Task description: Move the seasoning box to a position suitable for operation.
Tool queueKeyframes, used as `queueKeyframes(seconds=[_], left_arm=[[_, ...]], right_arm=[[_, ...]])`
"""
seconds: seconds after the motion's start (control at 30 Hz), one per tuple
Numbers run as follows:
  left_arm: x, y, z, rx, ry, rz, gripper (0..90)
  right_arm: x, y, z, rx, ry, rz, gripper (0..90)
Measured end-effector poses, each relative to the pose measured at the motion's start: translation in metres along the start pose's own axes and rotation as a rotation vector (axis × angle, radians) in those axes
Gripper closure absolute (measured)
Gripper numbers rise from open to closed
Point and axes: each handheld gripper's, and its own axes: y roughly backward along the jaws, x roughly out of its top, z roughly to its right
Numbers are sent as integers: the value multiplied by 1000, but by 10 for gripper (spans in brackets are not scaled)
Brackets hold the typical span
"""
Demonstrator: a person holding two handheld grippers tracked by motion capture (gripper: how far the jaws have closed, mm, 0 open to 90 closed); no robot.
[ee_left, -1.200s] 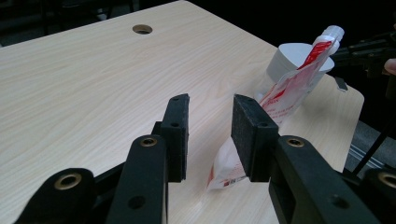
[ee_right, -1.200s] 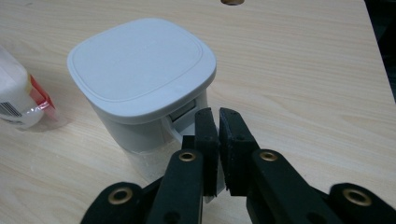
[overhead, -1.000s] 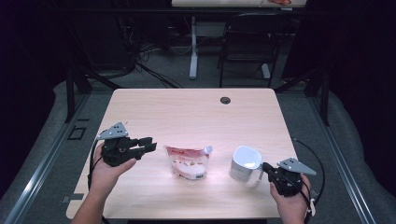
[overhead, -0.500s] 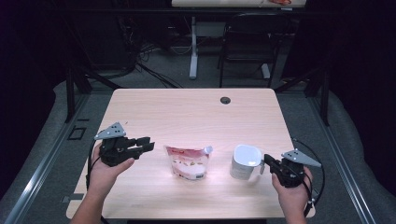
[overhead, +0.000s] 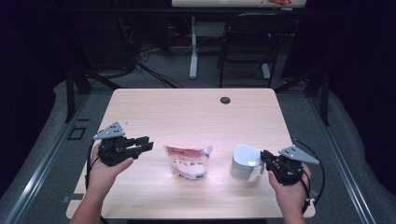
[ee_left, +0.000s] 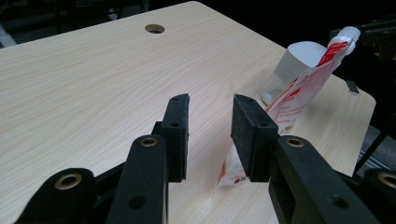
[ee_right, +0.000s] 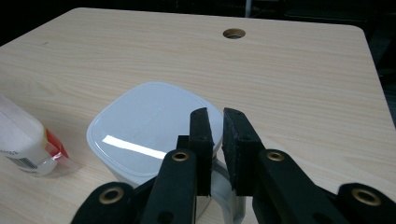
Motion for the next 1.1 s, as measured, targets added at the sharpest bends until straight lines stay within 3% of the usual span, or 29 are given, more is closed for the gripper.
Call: queueKeyframes(seconds=[0.17, 0.77, 1.1], left_arm=[[0, 0, 0, -1, 1, 2, 672], [0, 0, 0, 0, -2, 0, 672], [0, 1, -1, 6, -1, 1, 671]], right_arm=[[0, -3, 0, 0, 5, -28, 822], [-4, -2, 4, 11, -18, -21, 850], [-9, -1, 9, 18, -54, -12, 860]])
